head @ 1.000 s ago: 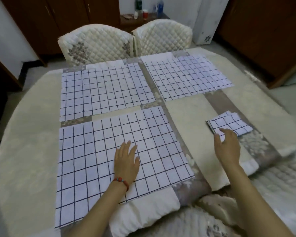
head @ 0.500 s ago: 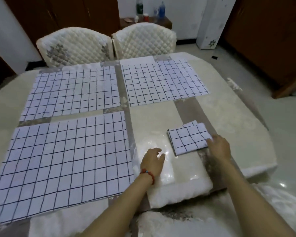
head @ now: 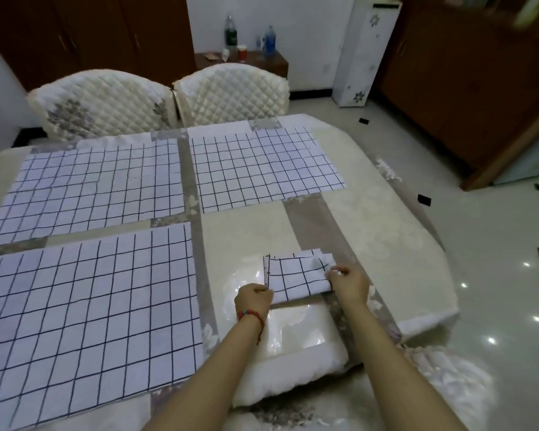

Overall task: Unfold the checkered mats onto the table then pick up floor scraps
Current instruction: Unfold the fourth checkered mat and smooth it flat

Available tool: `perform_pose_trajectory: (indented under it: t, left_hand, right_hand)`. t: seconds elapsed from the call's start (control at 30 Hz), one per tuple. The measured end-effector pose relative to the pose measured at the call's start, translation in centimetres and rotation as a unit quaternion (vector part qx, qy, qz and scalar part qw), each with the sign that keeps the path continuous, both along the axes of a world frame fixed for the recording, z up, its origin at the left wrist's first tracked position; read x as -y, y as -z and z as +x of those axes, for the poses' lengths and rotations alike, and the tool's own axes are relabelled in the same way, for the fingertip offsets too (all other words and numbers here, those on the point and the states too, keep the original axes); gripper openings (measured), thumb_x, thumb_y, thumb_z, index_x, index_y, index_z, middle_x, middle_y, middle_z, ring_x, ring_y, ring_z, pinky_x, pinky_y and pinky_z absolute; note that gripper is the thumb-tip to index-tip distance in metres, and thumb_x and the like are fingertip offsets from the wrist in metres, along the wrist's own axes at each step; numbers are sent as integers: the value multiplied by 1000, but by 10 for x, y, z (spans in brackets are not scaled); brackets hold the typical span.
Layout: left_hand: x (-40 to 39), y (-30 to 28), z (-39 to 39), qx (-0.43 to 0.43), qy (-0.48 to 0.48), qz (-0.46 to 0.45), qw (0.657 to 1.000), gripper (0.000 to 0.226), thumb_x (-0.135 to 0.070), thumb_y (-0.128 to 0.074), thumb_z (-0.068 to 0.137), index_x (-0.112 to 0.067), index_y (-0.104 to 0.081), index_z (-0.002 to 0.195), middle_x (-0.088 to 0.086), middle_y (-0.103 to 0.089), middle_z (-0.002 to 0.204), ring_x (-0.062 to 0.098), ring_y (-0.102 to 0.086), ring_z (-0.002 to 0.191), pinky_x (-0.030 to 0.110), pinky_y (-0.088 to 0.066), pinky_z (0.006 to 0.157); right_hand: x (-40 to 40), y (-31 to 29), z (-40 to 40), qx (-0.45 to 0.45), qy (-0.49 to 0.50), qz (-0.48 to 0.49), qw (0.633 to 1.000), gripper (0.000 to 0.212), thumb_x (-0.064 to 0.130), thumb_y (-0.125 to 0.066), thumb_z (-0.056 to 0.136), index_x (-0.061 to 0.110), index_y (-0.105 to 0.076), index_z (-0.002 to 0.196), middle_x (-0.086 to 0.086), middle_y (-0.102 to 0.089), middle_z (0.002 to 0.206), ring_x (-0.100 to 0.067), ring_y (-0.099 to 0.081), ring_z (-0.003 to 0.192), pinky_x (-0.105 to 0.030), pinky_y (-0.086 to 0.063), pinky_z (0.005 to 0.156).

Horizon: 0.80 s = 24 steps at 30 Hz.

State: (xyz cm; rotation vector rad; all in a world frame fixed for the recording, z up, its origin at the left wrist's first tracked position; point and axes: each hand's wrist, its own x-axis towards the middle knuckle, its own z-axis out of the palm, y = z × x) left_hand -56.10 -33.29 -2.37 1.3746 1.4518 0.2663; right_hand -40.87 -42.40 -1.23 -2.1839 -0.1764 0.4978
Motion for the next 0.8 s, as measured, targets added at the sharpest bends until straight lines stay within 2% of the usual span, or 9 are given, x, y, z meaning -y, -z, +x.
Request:
perform_pose_trajectory:
  t: [0.1, 0.2, 0.37, 0.47, 0.53, 0.6, 0.67, 0.73, 0.8]
  left_hand:
    - [-5, -10, -10, 22, 6, 11, 1000, 13, -7, -58, 77, -9, -71, 76, 9, -67, 83, 26, -60, 86, 21, -39, 71]
    - [-16, -27, -22, 67, 6, 53, 996, 12, -7, -55, 82, -5, -66, 84, 9, -66, 89, 23, -58, 85, 27, -46, 75]
    - [-39, -72, -39, 175, 1, 157, 972, 3, -9, -55, 87, -8, -58, 86, 5, -61, 84, 18, -54, 79, 24, -44, 72]
    - [-50, -101, -50, 214, -10, 214, 953, 7, -10, -55, 87, -14, -55, 81, -5, -57, 71, 11, -52, 69, 11, -42, 58]
    - [-53, -118, -56, 233, -13, 244, 941, 8, -9, -55, 87, -15, -56, 81, -5, -56, 70, 8, -51, 66, 6, -41, 53]
    - [-52, -130, -61, 254, -15, 260, 931, 9, -9, -56, 87, -15, -57, 81, -4, -57, 71, 8, -52, 67, 4, -42, 54]
    - [-47, -138, -65, 263, -13, 268, 927, 9, -10, -56, 87, -17, -56, 80, -3, -57, 72, 7, -52, 68, 5, -42, 57]
    - [-41, -142, -68, 271, -8, 275, 922, 15, -9, -57, 86, -20, -55, 76, -4, -55, 71, 7, -51, 67, 4, -42, 57]
    - [-33, -144, -70, 272, -12, 281, 920, 23, -6, -58, 85, -24, -54, 71, -4, -55, 72, 7, -52, 68, 7, -42, 61]
  right_hand:
    - [1, -20, -8, 33, -16, 14, 999, 6, 15, -68, 75, 14, -69, 80, -10, -67, 83, -26, -60, 81, -24, -37, 68]
    - [3, -42, -16, 58, -39, 44, 997, 6, 14, -68, 76, 14, -68, 82, -9, -66, 84, -21, -57, 78, -25, -39, 66]
    - [4, -77, -42, 41, -33, 158, 986, 32, 9, -71, 74, 20, -59, 102, 3, -64, 76, -1, -61, 66, -11, -43, 56]
    - [0, -95, -51, -7, -5, 233, 973, 34, 12, -74, 73, 23, -60, 102, 9, -64, 77, -1, -60, 71, -19, -47, 63]
    - [-3, -107, -54, -18, -6, 258, 966, 26, 15, -75, 73, 20, -63, 96, 8, -64, 76, -4, -59, 68, -16, -46, 60]
    - [-5, -116, -55, 11, -24, 267, 963, 17, 16, -75, 74, 22, -59, 77, 10, -55, 62, -6, -50, 57, -12, -39, 54]
    - [-7, -124, -55, 55, -48, 275, 959, 34, 15, -73, 75, 22, -47, 54, 11, -38, 49, -7, -33, 50, -17, -29, 48]
    - [-8, -132, -52, 75, -60, 280, 955, 38, 15, -71, 76, 19, -44, 49, 10, -36, 47, -7, -31, 51, -20, -28, 51]
    - [-8, -141, -47, 104, -76, 284, 950, 44, 17, -69, 78, 20, -38, 47, 11, -31, 43, -4, -26, 48, -16, -23, 47]
